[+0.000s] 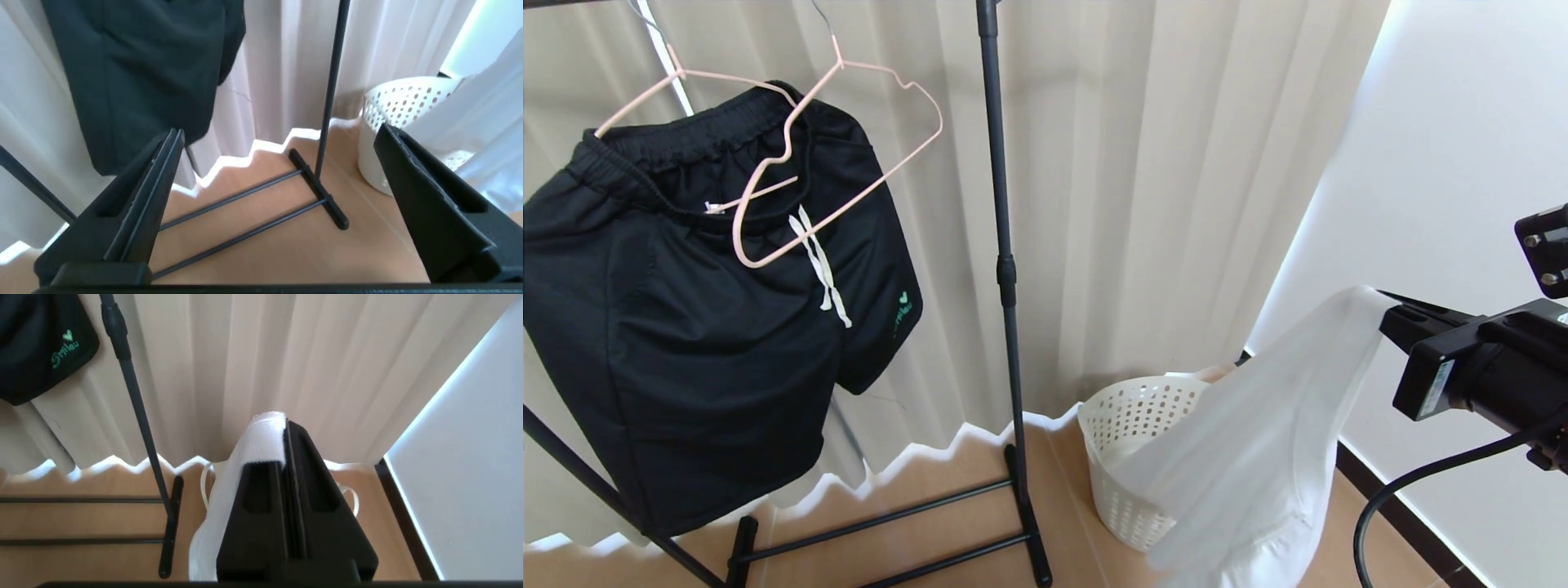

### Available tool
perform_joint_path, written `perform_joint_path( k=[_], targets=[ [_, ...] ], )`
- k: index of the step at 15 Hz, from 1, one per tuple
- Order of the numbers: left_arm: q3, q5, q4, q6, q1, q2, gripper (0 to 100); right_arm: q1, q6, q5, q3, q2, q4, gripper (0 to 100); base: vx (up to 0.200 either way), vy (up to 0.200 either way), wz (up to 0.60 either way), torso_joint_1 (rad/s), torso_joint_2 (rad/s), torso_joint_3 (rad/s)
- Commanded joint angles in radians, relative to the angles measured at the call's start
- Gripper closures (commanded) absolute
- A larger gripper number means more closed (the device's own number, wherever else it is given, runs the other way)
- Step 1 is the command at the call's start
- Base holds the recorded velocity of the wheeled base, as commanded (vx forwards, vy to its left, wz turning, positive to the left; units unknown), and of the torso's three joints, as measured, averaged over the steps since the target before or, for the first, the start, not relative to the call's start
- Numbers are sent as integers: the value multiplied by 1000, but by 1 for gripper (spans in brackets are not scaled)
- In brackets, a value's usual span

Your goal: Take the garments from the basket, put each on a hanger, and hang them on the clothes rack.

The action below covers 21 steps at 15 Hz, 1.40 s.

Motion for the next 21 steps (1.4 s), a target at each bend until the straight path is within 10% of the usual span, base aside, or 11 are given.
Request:
perform_joint_path(
  k=[1, 21],
  targets=[
    [0, 0, 0, 1, 1, 1, 0, 1, 0, 0, 3, 5, 0, 100, 0, 0, 0, 110, -486, -330],
    [0, 0, 0, -1, 1, 1, 0, 1, -2, 0, 23, 2, -2, 100, 0, 0, 0, 187, -523, -336]
  ],
)
